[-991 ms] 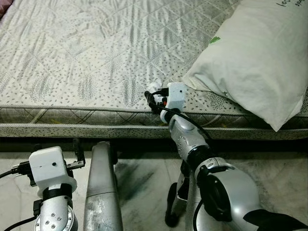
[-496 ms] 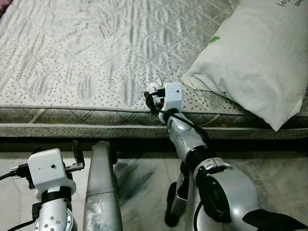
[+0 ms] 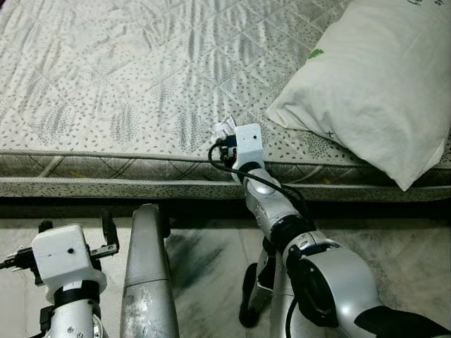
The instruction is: Clean up the room
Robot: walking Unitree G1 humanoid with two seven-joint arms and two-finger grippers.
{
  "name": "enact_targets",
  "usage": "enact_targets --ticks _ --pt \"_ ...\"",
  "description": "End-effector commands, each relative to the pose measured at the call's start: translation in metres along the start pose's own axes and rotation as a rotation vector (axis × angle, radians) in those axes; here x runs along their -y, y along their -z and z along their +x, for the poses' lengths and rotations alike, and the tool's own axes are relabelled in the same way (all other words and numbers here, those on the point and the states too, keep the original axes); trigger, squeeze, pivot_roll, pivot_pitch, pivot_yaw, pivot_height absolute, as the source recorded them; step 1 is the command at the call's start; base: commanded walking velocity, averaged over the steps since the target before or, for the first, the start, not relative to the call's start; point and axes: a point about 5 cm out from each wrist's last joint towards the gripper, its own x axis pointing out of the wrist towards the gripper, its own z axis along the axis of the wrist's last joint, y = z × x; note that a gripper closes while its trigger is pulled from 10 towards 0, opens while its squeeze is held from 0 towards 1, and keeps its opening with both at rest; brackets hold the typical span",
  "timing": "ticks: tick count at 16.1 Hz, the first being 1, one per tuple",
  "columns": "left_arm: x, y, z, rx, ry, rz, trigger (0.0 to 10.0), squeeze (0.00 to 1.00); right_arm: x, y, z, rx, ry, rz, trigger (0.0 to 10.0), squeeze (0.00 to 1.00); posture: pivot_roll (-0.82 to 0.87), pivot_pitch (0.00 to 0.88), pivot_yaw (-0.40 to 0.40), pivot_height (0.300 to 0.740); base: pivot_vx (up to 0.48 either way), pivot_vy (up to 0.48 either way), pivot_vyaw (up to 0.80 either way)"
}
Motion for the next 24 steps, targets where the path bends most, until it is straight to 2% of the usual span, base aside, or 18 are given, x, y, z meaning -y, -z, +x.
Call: enact_targets --ticks 1,7,12,17,18,19,22,24 --pt "-0.001 0.001 -0.005 -0.016 -0.011 0.008 10.0 0.0 -0.033 0.019 -0.008 -0.064 -0.058 0.05 0.0 0.0 0.32 0.337 -0.079 0.536 0.0 0.0 0.0" --pt "0.001 0.003 -0.013 -0.046 -0.012 0.0 10.0 0.0 -0.026 0.026 -0.01 -0.082 -0.037 0.061 0.0 0.0 0.31 0.372 -0.08 0.536 0.0 0.0 0.0" --pt "0.004 0.004 -0.01 -0.048 -0.005 -0.011 10.0 0.0 -0.02 0.023 -0.009 -0.076 -0.029 0.065 0.0 0.0 0.29 0.357 -0.085 0.536 0.0 0.0 0.0" --pt "0.008 0.002 0.007 -0.008 0.005 -0.025 10.0 0.0 -0.008 0.012 -0.003 -0.059 -0.005 0.118 0.0 0.0 0.27 0.284 -0.091 0.536 0.0 0.0 0.0" --pt "0.011 -0.001 0.014 0.006 0.04 -0.07 10.0 0.0 -0.005 0.007 0.0 -0.051 0.001 0.141 0.0 0.0 0.27 0.251 -0.092 0.536 0.0 0.0 0.0" --pt "0.012 -0.001 0.02 0.013 0.05 -0.079 10.0 0.0 -0.004 0.004 0.001 -0.047 0.002 0.144 0.0 0.0 0.26 0.229 -0.092 0.536 0.0 0.0 0.0" --pt "0.013 -0.006 0.04 0.076 0.032 -0.051 10.0 0.0 0.009 -0.008 0.005 -0.012 0.0 0.122 0.0 0.0 0.22 0.142 -0.093 0.536 0.0 0.0 0.0" --pt "0.012 -0.005 0.06 0.099 0.01 -0.04 10.0 0.0 0.023 -0.011 0.004 0.009 -0.007 0.099 0.0 0.0 0.18 0.083 -0.081 0.536 0.0 0.0 0.0"
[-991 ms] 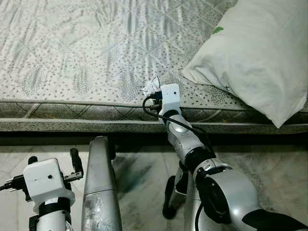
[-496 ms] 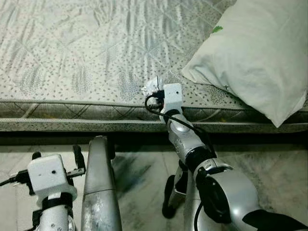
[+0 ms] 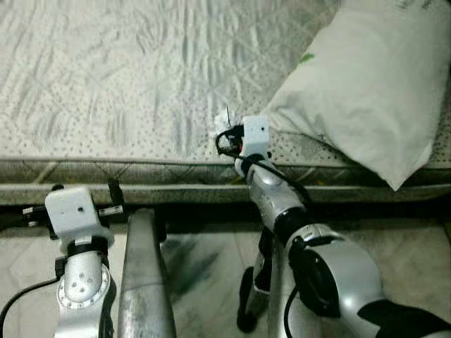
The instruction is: Clean up the room
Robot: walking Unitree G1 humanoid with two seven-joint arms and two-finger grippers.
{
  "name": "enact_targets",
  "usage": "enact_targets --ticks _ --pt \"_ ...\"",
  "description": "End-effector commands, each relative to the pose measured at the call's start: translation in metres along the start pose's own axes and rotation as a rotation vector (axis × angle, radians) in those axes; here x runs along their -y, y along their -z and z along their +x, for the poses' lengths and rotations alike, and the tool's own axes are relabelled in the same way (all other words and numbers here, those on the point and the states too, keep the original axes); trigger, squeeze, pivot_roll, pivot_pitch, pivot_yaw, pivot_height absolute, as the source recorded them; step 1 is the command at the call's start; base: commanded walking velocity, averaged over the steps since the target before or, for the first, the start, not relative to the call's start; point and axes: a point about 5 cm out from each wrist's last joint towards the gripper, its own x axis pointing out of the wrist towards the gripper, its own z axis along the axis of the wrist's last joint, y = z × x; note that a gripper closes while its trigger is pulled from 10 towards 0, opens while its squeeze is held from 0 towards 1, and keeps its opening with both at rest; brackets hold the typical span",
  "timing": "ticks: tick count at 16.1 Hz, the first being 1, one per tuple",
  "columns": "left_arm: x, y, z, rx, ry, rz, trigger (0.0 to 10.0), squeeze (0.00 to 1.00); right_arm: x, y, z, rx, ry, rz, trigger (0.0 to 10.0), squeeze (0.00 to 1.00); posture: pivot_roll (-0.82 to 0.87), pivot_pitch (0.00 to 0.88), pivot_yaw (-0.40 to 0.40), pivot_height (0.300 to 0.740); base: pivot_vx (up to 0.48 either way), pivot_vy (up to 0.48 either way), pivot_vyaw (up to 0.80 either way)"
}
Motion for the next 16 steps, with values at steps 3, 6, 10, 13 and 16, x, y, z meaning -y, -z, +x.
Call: enact_targets --ticks 3,6,10,13,16 --pt "0.002 0.001 0.017 0.007 0.02 -0.023 10.0 0.0 0.026 -0.001 -0.005 0.022 0.026 -0.004 0.0 0.0 0.13 0.024 -0.047 0.536 0.0 0.0 0.0" --pt "0.005 -0.002 0.037 0.058 0.048 -0.04 10.0 0.0 0.049 0.003 -0.018 0.047 -0.027 -0.029 0.0 0.0 0.06 0.0 0.009 0.536 0.0 0.0 0.0" --pt "0.001 0.005 0.043 0.093 0.091 -0.002 10.0 0.0 0.053 0.013 -0.043 0.092 -0.072 -0.057 0.0 0.0 0.01 0.0 0.038 0.536 0.0 0.0 0.0" --pt "-0.008 0.012 0.039 0.096 0.041 0.005 10.0 0.0 0.053 0.008 -0.057 0.171 0.025 -0.077 10.0 0.0 0.01 0.0 0.034 0.536 0.0 0.0 0.0" --pt "-0.006 0.016 0.026 0.092 0.06 0.015 10.0 0.0 0.067 0.005 -0.087 0.247 0.148 -0.144 10.0 0.0 0.0 0.0 0.027 0.536 0.0 0.0 0.0"
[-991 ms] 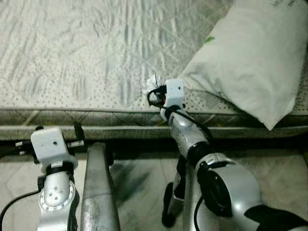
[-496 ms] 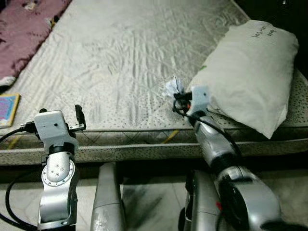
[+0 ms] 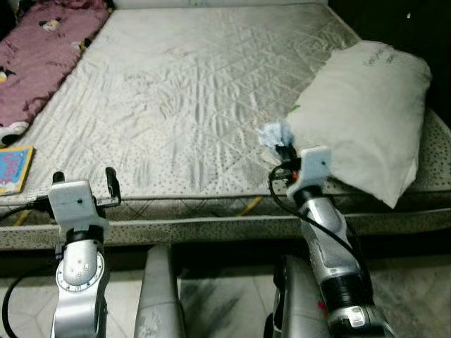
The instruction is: Clean up the room
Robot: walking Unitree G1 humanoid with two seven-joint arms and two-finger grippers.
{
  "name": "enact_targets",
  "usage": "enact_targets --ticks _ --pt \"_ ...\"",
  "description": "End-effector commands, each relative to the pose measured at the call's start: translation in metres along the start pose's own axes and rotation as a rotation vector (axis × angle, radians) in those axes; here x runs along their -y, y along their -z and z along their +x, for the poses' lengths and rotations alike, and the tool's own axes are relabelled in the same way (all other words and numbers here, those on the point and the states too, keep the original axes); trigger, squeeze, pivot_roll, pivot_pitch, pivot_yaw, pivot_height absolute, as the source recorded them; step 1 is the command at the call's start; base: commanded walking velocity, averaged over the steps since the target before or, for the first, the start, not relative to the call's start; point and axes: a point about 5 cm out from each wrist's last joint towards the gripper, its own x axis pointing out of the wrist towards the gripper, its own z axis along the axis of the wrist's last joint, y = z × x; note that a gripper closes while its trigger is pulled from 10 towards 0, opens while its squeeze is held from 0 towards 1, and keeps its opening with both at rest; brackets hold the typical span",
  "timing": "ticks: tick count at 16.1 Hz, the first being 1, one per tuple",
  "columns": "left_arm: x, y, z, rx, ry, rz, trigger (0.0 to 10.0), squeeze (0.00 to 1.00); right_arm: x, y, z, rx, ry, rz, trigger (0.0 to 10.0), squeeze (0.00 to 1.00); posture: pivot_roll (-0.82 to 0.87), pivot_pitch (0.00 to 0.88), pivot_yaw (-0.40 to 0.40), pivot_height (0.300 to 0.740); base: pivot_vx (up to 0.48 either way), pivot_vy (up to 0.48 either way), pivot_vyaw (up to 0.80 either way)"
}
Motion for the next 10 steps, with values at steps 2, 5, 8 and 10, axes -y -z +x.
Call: enact_targets --ticks 2,5,8,10 --pt "0.008 -0.003 -0.001 0.01 0.049 -0.023 10.0 0.0 0.006 -0.008 -0.013 0.009 0.004 -0.016 10.0 0.0 -0.02 0.0 0.019 0.536 0.0 0.0 0.0" --pt "0.016 -0.002 0.0 0.006 0.031 -0.044 10.0 0.0 -0.008 -0.011 -0.012 -0.024 -0.002 0.022 10.0 0.0 -0.04 0.0 0.015 0.536 0.0 0.0 0.0" --pt "0.023 0.0 -0.005 -0.016 0.066 -0.052 10.0 0.0 -0.019 -0.017 -0.005 -0.03 -0.035 0.062 10.0 0.0 -0.03 0.0 0.018 0.536 0.0 0.0 0.0" --pt "0.025 -0.003 -0.004 -0.01 0.072 -0.069 10.0 0.0 -0.022 -0.021 0.0 -0.021 -0.046 0.1 10.0 0.0 -0.03 0.0 0.017 0.536 0.0 0.0 0.0"
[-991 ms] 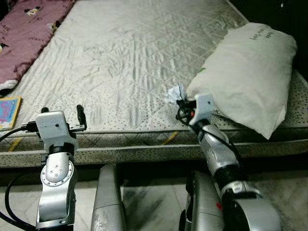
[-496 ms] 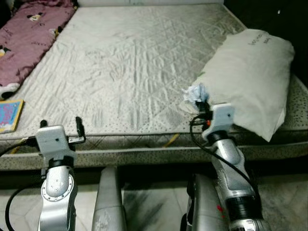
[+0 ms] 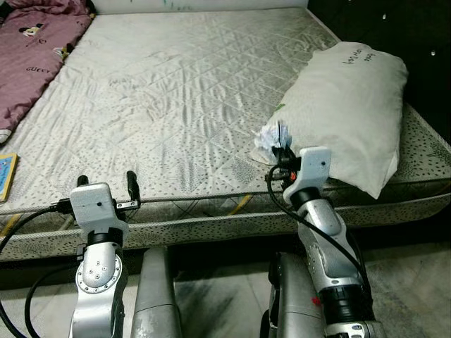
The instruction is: Clean up the room
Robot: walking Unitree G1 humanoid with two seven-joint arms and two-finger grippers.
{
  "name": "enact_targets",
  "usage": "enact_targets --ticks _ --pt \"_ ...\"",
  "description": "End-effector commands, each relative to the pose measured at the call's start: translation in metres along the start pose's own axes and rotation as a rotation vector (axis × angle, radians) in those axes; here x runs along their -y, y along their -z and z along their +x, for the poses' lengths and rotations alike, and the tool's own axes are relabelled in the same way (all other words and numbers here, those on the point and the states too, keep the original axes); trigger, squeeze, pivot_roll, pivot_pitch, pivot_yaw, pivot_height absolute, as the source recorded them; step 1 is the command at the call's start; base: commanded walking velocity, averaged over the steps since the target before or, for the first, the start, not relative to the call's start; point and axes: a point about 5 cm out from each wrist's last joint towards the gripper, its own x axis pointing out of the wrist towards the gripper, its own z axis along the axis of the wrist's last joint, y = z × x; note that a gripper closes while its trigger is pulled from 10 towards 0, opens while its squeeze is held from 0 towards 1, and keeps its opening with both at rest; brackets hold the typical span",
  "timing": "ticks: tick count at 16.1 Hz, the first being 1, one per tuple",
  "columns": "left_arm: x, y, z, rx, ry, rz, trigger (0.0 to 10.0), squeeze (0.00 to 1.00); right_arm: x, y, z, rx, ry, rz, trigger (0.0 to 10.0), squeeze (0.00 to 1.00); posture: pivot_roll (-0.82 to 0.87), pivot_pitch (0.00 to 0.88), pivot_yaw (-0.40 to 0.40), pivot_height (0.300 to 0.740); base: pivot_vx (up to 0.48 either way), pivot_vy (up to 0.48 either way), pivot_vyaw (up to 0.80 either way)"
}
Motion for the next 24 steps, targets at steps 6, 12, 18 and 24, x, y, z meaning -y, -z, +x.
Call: enact_targets --ticks 6,12,18,24 --pt "0.007 -0.003 0.003 0.005 0.039 -0.011 10.0 0.0 0.002 -0.009 0.009 0.004 0.003 0.027 10.0 0.0 -0.04 0.0 0.007 0.602 0.0 0.0 0.0" --pt "0.011 -0.003 0.005 -0.001 0.067 -0.013 10.0 0.0 0.005 -0.008 0.009 -0.007 0.038 0.031 10.0 0.0 -0.03 0.0 0.01 0.678 0.0 0.0 0.0" --pt "0.009 -0.006 0.006 0.012 0.041 -0.002 10.0 0.0 0.009 -0.007 0.01 -0.011 0.06 0.026 10.0 0.0 -0.03 0.0 0.012 0.739 0.0 0.0 0.0" --pt "0.012 0.004 0.005 -0.051 0.066 -0.051 10.0 0.0 0.013 -0.001 0.008 -0.027 0.074 0.001 10.0 0.0 -0.04 0.0 0.012 0.74 0.0 0.0 0.0"
